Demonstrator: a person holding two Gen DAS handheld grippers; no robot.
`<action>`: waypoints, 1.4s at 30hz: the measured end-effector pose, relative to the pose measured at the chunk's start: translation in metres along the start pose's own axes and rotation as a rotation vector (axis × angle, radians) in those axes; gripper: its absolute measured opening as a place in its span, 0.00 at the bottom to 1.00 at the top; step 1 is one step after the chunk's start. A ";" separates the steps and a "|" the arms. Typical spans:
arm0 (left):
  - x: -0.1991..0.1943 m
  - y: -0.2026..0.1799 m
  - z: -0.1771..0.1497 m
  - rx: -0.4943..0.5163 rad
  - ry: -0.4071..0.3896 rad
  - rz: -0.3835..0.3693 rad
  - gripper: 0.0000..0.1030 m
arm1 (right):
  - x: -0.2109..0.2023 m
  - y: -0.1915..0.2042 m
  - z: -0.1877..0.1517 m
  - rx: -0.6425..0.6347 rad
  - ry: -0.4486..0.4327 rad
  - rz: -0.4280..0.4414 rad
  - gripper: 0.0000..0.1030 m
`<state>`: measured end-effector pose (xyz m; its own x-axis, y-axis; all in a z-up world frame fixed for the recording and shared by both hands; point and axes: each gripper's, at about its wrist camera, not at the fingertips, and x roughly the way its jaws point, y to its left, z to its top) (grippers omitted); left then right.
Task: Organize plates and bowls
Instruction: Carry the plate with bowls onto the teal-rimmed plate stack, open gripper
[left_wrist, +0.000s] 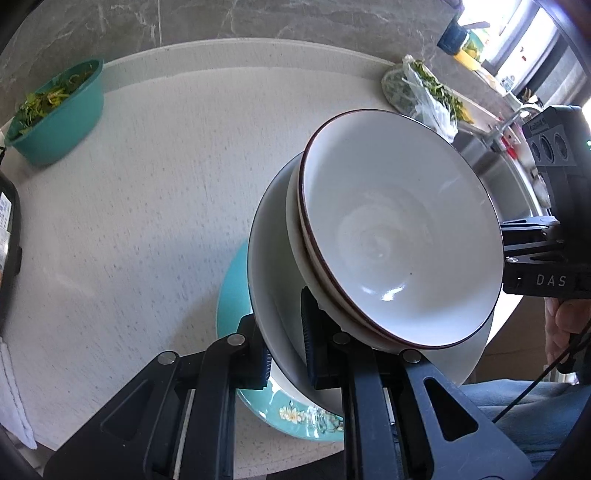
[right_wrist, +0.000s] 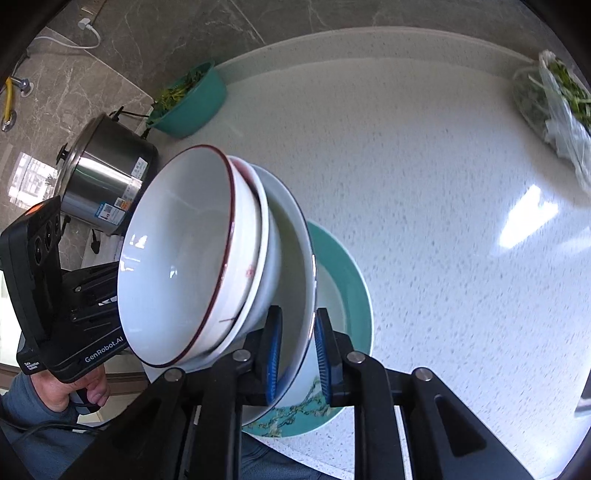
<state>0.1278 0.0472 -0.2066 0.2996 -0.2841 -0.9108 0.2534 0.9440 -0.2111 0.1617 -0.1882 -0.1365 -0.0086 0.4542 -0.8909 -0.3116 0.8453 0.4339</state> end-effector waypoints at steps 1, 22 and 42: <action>0.003 0.002 -0.004 0.005 0.003 0.001 0.12 | 0.003 0.001 -0.001 0.000 0.002 -0.002 0.19; 0.044 0.015 -0.016 0.065 0.017 0.026 0.12 | 0.043 0.006 -0.018 0.019 0.016 -0.058 0.19; -0.003 0.032 -0.025 -0.050 -0.097 0.094 0.58 | 0.013 0.014 -0.042 0.021 -0.065 -0.135 0.56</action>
<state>0.1123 0.0821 -0.2198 0.4077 -0.2065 -0.8895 0.1750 0.9737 -0.1458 0.1175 -0.1824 -0.1478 0.0938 0.3530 -0.9309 -0.2858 0.9052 0.3145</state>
